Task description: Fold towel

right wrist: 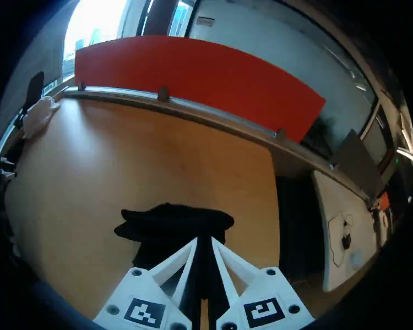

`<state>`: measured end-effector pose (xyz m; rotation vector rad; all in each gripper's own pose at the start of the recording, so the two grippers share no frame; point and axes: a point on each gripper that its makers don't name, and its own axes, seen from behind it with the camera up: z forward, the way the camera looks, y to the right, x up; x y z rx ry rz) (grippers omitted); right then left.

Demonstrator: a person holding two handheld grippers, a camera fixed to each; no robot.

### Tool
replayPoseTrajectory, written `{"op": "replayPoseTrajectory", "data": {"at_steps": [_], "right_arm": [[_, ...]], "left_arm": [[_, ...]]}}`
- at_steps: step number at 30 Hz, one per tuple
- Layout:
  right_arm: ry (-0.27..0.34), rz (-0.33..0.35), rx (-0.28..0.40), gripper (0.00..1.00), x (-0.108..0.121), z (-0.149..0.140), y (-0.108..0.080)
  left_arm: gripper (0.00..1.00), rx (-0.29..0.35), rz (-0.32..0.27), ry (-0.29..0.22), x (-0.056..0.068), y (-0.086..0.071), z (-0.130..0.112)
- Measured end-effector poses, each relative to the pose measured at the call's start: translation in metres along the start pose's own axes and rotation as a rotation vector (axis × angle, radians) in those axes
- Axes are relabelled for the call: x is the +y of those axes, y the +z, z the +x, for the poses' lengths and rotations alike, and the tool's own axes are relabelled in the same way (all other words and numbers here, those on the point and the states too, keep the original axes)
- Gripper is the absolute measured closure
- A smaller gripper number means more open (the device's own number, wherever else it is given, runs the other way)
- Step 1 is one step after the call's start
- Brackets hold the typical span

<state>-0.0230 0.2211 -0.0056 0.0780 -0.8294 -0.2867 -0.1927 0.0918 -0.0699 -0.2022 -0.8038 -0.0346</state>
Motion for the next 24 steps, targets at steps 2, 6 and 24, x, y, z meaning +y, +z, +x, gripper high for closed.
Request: {"op": "replayPoseTrajectory", "data": {"at_steps": [2,6,24], "right_arm": [[0.012,-0.002,-0.019,0.96,0.0,-0.012,0.0],[0.032,-0.006,-0.047,0.96,0.001,-0.031,0.0],[0.079,-0.025,-0.142,0.96,0.005,-0.078,0.013]], "left_arm": [[0.07,-0.001,0.0,0.0,0.0,0.0,-0.001],[0.07,-0.002,0.0,0.0,0.0,-0.001,-0.001],[0.07,0.003,0.001,0.006,0.001,-0.005,-0.002]]}}
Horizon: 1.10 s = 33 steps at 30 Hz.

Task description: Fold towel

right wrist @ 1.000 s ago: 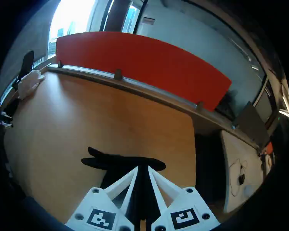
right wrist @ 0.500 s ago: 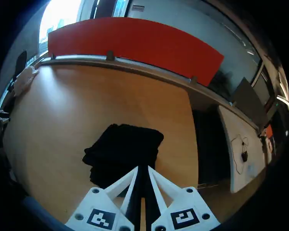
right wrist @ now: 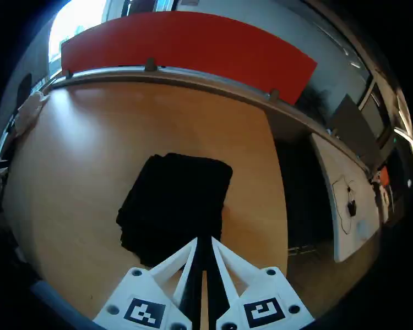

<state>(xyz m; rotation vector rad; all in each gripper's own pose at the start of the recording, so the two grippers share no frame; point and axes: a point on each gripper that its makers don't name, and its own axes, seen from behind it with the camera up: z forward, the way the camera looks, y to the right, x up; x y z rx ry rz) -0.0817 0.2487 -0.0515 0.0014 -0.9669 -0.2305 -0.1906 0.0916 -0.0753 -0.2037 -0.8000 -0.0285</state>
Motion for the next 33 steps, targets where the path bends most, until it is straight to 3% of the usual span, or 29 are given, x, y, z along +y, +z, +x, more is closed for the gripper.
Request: {"op": "replayPoseTrajectory", "data": {"at_steps": [15,33], "right_arm": [[0.078,-0.031,-0.109,0.96,0.017,-0.044,0.023],[0.103,-0.069,-0.19,0.96,0.021,-0.068,0.04]], "left_arm": [[0.07,0.003,0.004,0.001,-0.001,-0.003,-0.001],[0.07,0.002,0.007,0.002,-0.001,-0.004,0.0]]}}
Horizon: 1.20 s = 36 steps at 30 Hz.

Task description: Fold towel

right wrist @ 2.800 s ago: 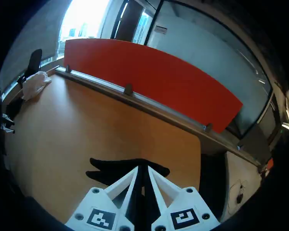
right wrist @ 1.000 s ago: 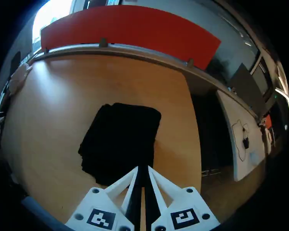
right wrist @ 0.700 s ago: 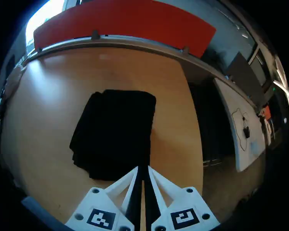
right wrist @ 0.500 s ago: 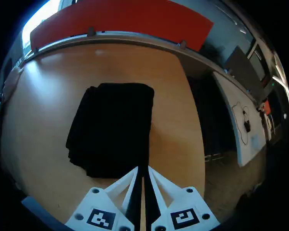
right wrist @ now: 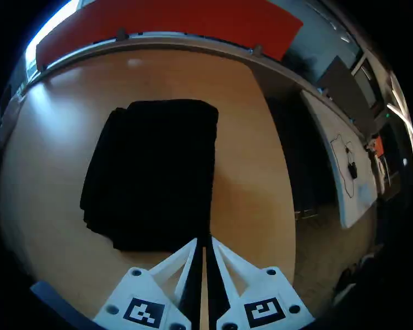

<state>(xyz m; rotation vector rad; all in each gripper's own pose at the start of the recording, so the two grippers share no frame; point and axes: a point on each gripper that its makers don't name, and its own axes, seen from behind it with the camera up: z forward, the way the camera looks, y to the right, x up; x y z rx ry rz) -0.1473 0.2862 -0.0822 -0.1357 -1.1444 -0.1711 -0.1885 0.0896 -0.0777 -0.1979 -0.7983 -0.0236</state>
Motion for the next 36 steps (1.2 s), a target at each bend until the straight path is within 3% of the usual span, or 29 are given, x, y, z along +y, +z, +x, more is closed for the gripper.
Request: {"op": "replayPoseTrajectory", "data": {"at_steps": [12,16,18,24,26,28,36], "right_arm": [[-0.005,-0.01,-0.01,0.95,0.001,-0.004,0.003],[-0.002,-0.016,-0.007,0.9,0.002,-0.005,0.002],[-0.002,-0.023,-0.004,0.82,0.004,-0.007,0.0],[0.003,-0.033,0.016,0.33,0.005,-0.009,-0.006],[0.003,-0.031,0.021,0.23,0.004,-0.009,-0.008],[0.001,-0.027,0.025,0.17,0.002,-0.009,-0.009],[-0.007,-0.023,0.035,0.17,-0.002,-0.008,-0.011]], "left_arm": [[0.07,-0.002,0.003,-0.003,-0.001,0.0,-0.002],[0.07,0.0,0.004,-0.003,-0.002,0.0,-0.001],[0.07,0.001,0.004,-0.002,-0.002,0.0,0.0],[0.07,0.002,0.0,-0.004,0.0,-0.001,-0.001],[0.07,0.002,-0.002,-0.003,0.002,0.0,0.0],[0.07,0.003,-0.004,-0.001,0.003,0.0,0.0],[0.07,0.006,-0.006,0.001,0.004,-0.001,0.0]]}}
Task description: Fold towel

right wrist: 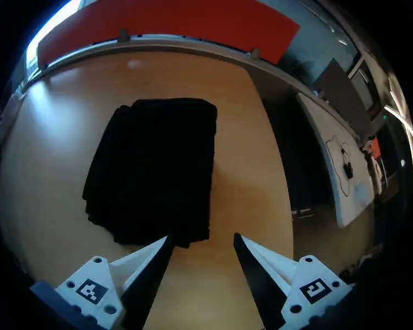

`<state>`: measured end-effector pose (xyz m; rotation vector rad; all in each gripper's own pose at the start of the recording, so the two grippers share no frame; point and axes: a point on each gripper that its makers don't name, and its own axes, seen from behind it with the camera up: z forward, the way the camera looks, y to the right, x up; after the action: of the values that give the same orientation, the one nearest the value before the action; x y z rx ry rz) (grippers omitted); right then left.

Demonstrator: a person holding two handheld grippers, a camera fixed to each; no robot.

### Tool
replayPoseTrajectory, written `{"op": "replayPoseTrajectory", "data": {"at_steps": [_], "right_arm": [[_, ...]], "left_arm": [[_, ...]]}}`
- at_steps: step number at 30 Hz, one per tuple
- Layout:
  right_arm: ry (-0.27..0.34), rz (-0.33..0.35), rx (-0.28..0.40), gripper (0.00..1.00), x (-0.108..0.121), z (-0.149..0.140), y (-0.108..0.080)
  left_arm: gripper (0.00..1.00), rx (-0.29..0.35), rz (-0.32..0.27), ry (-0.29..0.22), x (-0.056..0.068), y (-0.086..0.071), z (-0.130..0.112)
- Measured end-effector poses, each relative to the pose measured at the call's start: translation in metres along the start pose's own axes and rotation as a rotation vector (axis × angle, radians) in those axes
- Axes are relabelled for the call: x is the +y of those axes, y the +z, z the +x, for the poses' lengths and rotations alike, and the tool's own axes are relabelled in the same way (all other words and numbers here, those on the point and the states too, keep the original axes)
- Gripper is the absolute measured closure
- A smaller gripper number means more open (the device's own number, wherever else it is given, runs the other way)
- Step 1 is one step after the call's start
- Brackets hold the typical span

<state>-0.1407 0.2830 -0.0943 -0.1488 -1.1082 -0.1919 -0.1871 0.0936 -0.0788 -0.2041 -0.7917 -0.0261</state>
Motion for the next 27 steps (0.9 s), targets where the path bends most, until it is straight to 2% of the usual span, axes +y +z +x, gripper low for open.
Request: {"op": "replayPoseTrajectory", "data": {"at_steps": [6,9,12,18,27], "right_arm": [[0.015,0.006,0.016,0.17,-0.002,0.003,-0.003],[0.027,0.008,0.037,0.12,-0.005,0.006,-0.005],[0.045,0.012,0.078,0.08,-0.01,0.013,-0.009],[0.087,0.014,0.163,0.08,-0.02,0.03,-0.02],[0.175,-0.018,0.328,0.08,-0.025,0.062,-0.039]], "left_arm": [[0.07,0.002,0.002,-0.001,-0.002,-0.002,-0.001],[0.07,0.003,0.003,-0.003,-0.002,-0.003,-0.002],[0.07,0.003,0.003,-0.008,-0.002,-0.002,-0.001],[0.07,0.008,0.002,-0.01,-0.001,-0.002,0.001],[0.07,0.015,0.0,-0.009,0.002,-0.002,0.006]]}}
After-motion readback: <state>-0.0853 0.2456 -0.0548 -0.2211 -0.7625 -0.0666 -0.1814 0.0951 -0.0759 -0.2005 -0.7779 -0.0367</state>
